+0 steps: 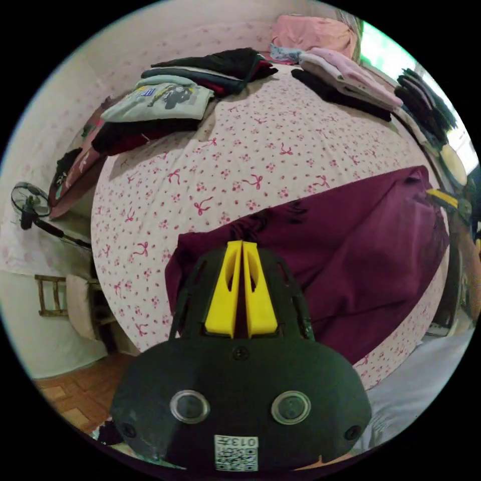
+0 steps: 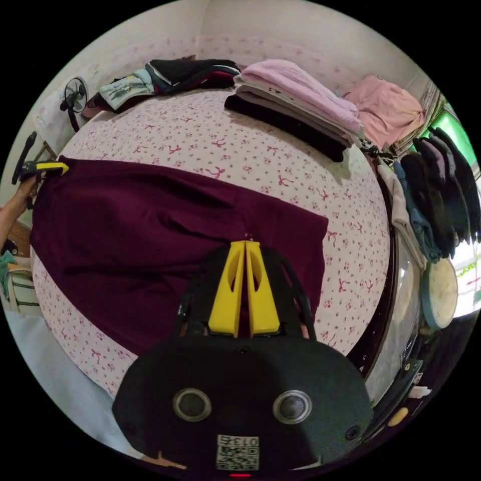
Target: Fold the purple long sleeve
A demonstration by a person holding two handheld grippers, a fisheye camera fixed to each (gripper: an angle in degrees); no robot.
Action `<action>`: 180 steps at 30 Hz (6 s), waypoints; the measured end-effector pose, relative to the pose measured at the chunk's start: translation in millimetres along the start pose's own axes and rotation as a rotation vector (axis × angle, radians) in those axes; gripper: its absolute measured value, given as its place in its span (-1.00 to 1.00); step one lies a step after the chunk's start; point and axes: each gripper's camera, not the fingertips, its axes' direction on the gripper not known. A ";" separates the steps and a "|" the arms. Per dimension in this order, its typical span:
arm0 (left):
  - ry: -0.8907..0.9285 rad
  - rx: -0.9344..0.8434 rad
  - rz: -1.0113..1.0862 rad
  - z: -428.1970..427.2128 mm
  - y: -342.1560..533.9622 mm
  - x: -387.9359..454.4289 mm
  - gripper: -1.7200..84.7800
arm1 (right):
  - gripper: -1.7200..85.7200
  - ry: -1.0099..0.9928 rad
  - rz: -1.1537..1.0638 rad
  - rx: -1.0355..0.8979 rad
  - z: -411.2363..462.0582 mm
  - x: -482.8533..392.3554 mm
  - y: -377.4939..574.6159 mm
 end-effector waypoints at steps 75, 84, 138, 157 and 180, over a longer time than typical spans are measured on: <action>0.338 0.154 -0.445 -49.7 362.2 -22.8 -0.70 | -0.80 -0.514 -0.879 0.036 -67.0 -320.1 -345.6; 0.377 0.119 -0.375 -43.4 343.3 -7.1 -0.86 | -0.83 -0.477 -0.985 -0.164 -22.4 -360.3 -372.0; 0.436 0.125 0.660 -153.2 26.9 705.6 -0.78 | -0.79 -0.577 -0.207 0.133 43.3 333.4 -54.7; 0.022 0.184 0.249 -205.7 66.5 629.3 -0.87 | -0.91 -0.613 -0.022 0.098 38.2 291.0 65.0; -0.108 0.110 0.134 -180.5 61.5 591.5 -0.97 | -0.95 -0.321 -0.454 0.068 36.2 157.6 126.8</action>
